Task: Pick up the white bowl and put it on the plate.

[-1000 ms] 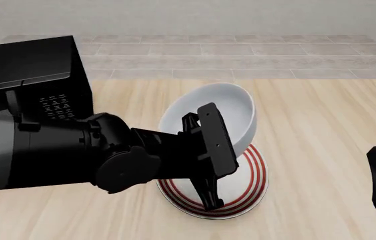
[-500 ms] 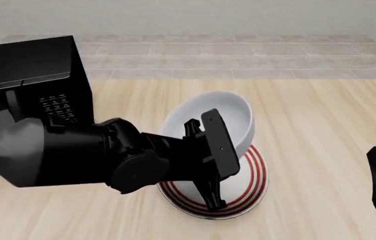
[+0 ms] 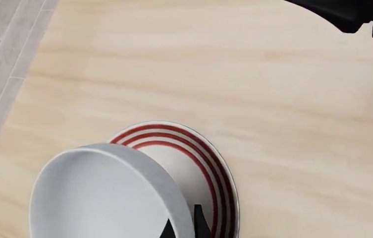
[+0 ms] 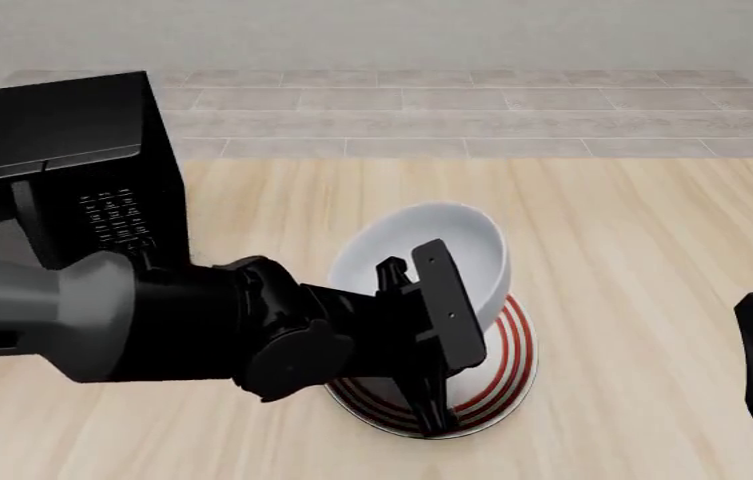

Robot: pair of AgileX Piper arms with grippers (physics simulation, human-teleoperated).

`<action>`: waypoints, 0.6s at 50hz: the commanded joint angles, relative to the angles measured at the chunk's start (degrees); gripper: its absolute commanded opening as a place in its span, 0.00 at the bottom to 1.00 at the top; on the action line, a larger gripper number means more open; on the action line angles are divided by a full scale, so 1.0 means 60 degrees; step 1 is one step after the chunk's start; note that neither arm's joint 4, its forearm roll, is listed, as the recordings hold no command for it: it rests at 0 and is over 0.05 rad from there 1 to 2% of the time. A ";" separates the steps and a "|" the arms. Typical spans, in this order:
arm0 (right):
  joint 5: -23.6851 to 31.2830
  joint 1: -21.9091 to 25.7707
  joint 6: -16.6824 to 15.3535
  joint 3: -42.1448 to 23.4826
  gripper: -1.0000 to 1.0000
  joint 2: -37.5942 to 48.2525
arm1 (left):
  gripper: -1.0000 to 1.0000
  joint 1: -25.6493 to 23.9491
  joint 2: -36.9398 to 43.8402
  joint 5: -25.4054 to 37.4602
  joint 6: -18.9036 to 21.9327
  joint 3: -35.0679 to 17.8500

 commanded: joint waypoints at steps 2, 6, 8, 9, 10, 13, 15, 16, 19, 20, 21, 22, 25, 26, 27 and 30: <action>-0.0026 -0.0016 -0.0007 0.0018 1.00 0.0012 | 0.00 -0.0030 0.0196 -0.0171 0.0035 -0.0038; -0.0025 -0.0015 -0.0007 0.0018 1.00 0.0010 | 0.00 -0.0026 0.0231 -0.0178 0.0051 -0.0046; -0.0025 -0.0016 -0.0007 0.0018 1.00 0.0012 | 0.00 0.0001 0.0271 -0.0226 0.0069 -0.0039; -0.0026 -0.0016 -0.0007 0.0018 1.00 0.0012 | 0.00 0.0001 0.0271 -0.0227 0.0069 -0.0038; -0.0025 -0.0016 -0.0009 0.0018 1.00 0.0010 | 0.00 -0.0002 0.0300 -0.0249 0.0067 -0.0025; -0.0026 -0.0013 -0.0009 0.0018 1.00 0.0012 | 0.00 -0.0021 0.0321 -0.0264 0.0049 -0.0037; -0.0025 -0.0019 -0.0009 0.0018 1.00 0.0009 | 0.00 -0.0029 0.0345 -0.0267 0.0049 -0.0044; -0.0025 -0.0017 -0.0007 0.0018 1.00 0.0013 | 0.00 -0.0032 0.0355 -0.0287 0.0039 -0.0048; -0.0025 -0.0015 -0.0008 0.0018 1.00 0.0011 | 0.00 -0.0065 0.0370 -0.0316 0.0016 -0.0040; -0.0026 -0.0014 -0.0006 0.0018 1.00 0.0010 | 0.00 -0.0061 0.0390 -0.0342 0.0027 -0.0030; -0.0026 -0.0015 -0.0009 0.0018 1.00 0.0013 | 0.00 -0.0070 0.0415 -0.0359 0.0008 -0.0023; -0.0025 -0.0017 -0.0006 0.0018 1.00 0.0011 | 0.00 -0.0061 0.0417 -0.0359 0.0022 -0.0027; -0.0025 -0.0017 -0.0008 0.0018 1.00 0.0010 | 0.00 -0.0064 0.0411 -0.0352 -0.0008 -0.0049; -0.0025 -0.0016 -0.0008 0.0018 1.00 0.0010 | 0.00 -0.0090 0.0431 -0.0360 -0.0028 -0.0035; -0.0025 -0.0017 -0.0009 0.0018 1.00 0.0011 | 0.00 -0.0094 0.0421 -0.0355 -0.0054 -0.0049; -0.0026 -0.0014 -0.0007 0.0018 1.00 0.0010 | 0.00 -0.0122 0.0442 -0.0385 -0.0078 -0.0038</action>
